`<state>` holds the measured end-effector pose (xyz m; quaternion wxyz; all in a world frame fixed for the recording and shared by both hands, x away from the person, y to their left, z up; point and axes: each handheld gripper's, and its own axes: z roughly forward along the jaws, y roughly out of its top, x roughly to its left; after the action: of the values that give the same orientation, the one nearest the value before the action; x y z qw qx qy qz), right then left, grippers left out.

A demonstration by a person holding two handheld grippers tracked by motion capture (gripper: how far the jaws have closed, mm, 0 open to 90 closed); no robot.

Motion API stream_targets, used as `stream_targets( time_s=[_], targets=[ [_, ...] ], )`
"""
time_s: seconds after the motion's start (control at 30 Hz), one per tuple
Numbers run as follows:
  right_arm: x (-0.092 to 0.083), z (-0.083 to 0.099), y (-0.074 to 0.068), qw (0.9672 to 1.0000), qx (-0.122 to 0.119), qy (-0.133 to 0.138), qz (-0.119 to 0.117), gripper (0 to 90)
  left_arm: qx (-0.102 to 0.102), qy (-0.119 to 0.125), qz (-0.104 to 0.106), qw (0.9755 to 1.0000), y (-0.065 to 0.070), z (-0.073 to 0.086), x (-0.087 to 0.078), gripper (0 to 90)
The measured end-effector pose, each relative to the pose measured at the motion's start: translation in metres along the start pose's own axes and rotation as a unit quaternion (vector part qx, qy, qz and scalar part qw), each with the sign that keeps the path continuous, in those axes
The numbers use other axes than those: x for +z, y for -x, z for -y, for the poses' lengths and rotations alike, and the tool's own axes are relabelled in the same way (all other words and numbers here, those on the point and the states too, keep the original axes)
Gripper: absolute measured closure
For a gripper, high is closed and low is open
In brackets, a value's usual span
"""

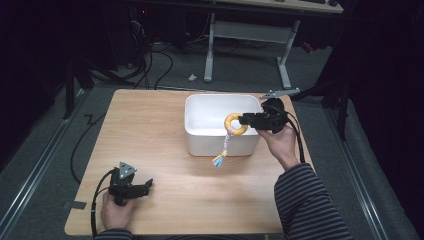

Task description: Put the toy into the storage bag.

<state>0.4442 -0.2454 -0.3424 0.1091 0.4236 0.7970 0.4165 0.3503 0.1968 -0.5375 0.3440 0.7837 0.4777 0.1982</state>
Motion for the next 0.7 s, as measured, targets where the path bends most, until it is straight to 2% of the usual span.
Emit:
stream_targets(
  time_s=[0.2, 0.7],
  targets=[
    [0.004, -0.004, 0.006, 0.9999, 0.008, 0.0, 0.009, 71.2, 0.0, -0.001, 0.0, 1.0, 0.0, 0.0, 0.0, 14.9],
    [0.02, -0.008, 0.027, 0.9982, 0.047, -0.004, 0.037, 71.2, 0.001, 0.001, 0.0, 1.0, 0.0, 0.0, 0.0, 14.9]
  ],
)
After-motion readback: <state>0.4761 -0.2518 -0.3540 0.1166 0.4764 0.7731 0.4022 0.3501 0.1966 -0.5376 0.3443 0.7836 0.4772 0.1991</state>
